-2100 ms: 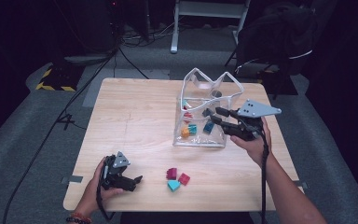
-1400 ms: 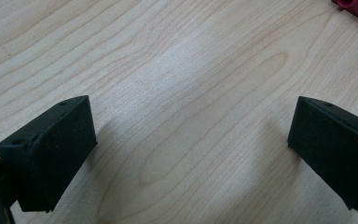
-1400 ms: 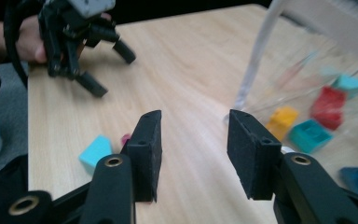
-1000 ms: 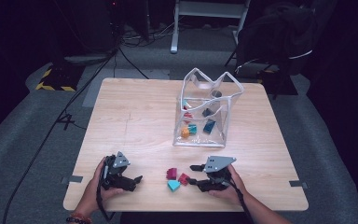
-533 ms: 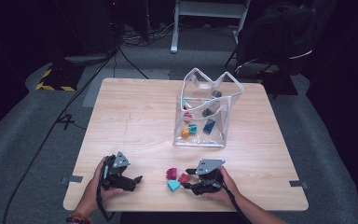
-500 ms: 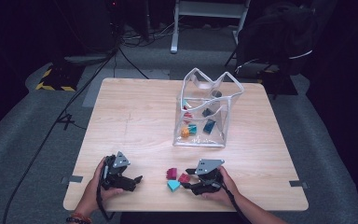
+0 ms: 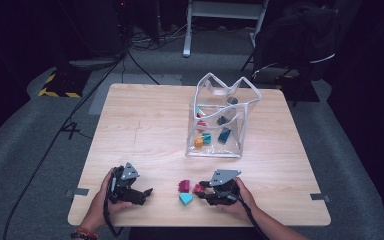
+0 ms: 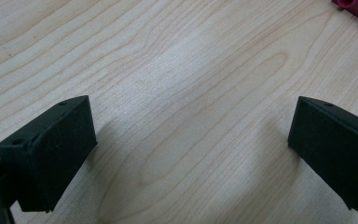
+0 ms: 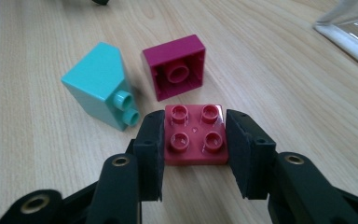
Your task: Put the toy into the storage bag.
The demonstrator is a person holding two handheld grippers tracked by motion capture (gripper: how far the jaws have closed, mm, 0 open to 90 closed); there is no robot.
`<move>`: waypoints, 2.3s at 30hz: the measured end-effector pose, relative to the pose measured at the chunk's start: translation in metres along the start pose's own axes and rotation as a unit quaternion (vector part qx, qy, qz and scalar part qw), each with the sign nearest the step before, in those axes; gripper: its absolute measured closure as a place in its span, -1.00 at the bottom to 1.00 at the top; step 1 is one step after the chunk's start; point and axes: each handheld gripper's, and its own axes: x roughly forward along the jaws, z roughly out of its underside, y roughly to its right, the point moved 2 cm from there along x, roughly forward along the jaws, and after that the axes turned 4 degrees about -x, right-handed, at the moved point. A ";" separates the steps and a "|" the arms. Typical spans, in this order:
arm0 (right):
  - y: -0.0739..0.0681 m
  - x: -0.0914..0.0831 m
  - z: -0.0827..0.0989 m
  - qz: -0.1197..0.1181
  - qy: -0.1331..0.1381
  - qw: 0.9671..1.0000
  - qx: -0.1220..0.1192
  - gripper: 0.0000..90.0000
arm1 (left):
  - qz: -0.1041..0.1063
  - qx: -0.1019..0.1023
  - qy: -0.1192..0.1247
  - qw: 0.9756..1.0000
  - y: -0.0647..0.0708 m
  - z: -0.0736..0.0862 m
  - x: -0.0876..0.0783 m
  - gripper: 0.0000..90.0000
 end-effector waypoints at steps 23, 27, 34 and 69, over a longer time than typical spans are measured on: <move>0.060 -0.080 0.012 0.106 0.060 0.992 0.031 0.32 | -0.001 0.002 -0.001 1.000 0.000 0.000 0.000 -0.98; 0.068 -0.089 0.012 0.121 0.071 0.989 0.042 0.32 | -0.002 0.004 -0.001 1.000 0.000 0.000 0.000 -0.98; 0.079 -0.108 0.009 0.148 0.091 0.984 0.049 0.32 | -0.002 0.004 -0.001 1.000 0.000 0.000 0.000 -0.98; 0.115 -0.179 -0.075 0.216 0.170 0.960 0.046 0.32 | -0.004 0.004 -0.002 1.000 -0.001 -0.001 0.000 -0.98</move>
